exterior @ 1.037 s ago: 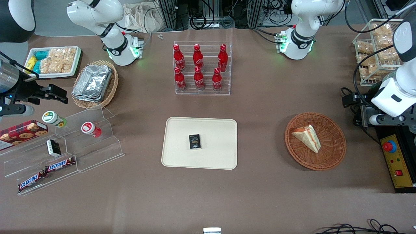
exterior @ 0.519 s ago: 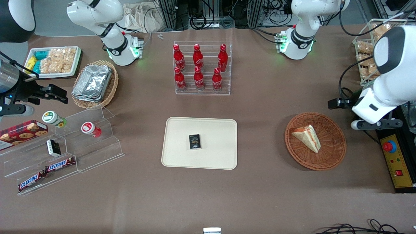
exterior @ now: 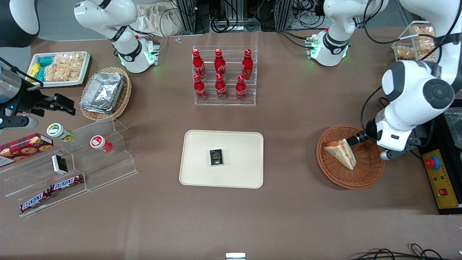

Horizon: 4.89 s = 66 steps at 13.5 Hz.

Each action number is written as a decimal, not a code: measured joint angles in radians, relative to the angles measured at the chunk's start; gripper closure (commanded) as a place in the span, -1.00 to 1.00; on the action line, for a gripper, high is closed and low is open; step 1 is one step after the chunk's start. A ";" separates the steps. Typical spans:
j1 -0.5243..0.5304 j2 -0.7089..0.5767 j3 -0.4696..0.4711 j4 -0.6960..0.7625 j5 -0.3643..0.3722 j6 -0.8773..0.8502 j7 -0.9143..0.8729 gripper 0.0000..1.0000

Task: Place sandwich from basket to tray

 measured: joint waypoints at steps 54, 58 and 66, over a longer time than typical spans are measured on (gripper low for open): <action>-0.404 0.626 -0.245 0.580 0.264 -0.043 -0.100 -0.99; -0.406 0.619 -0.242 0.609 0.264 -0.097 -0.112 -1.00; -0.258 0.299 -0.236 0.659 0.257 -0.493 0.007 -1.00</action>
